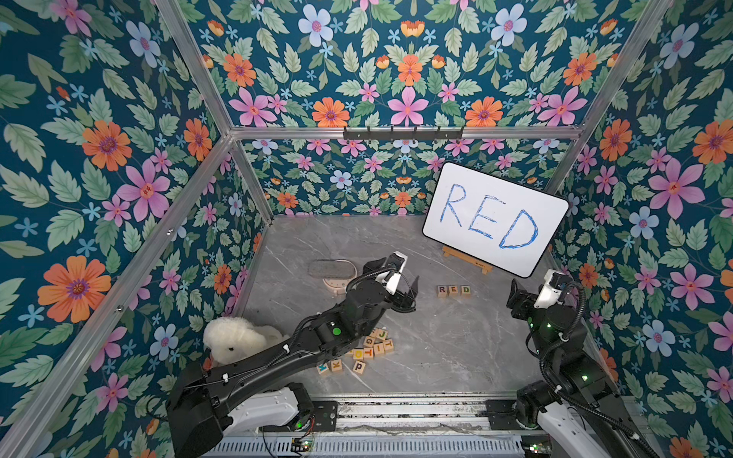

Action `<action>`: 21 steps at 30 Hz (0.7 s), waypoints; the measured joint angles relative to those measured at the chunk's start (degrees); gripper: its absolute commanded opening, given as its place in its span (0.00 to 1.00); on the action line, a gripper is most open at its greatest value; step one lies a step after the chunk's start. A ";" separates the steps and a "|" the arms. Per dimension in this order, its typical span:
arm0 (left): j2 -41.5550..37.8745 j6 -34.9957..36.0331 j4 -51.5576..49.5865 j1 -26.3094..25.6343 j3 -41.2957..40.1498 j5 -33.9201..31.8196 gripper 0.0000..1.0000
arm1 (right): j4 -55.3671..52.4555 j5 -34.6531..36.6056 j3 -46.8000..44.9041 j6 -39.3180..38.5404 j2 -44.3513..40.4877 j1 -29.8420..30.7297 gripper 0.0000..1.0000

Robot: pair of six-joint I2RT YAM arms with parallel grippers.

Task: Assemble the uppercase word "red" with letter blocks
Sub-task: Reset both arms

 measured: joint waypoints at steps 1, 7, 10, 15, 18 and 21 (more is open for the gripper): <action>-0.50 0.24 0.24 2.05 -0.55 -0.26 0.99 | 1.42 -0.13 -0.94 -0.85 0.09 0.00 0.82; -1.53 0.33 3.52 10.71 -5.44 -5.79 0.99 | 12.11 -0.09 -5.49 -5.33 4.87 0.00 0.92; -0.92 -1.55 4.70 17.20 -7.08 -8.68 0.99 | 16.79 2.12 -7.65 -7.23 9.25 0.00 0.98; 1.68 -5.46 7.48 26.03 -10.75 -12.24 0.99 | 23.80 4.68 -11.15 -10.86 16.52 -0.61 0.99; 1.29 -7.74 8.37 31.12 -13.55 -12.46 0.99 | 26.21 4.79 -12.00 -11.43 20.17 -4.11 0.99; 0.00 -8.55 12.41 34.69 -17.68 -11.50 0.99 | 26.73 4.07 -12.79 -10.01 22.32 -8.07 0.99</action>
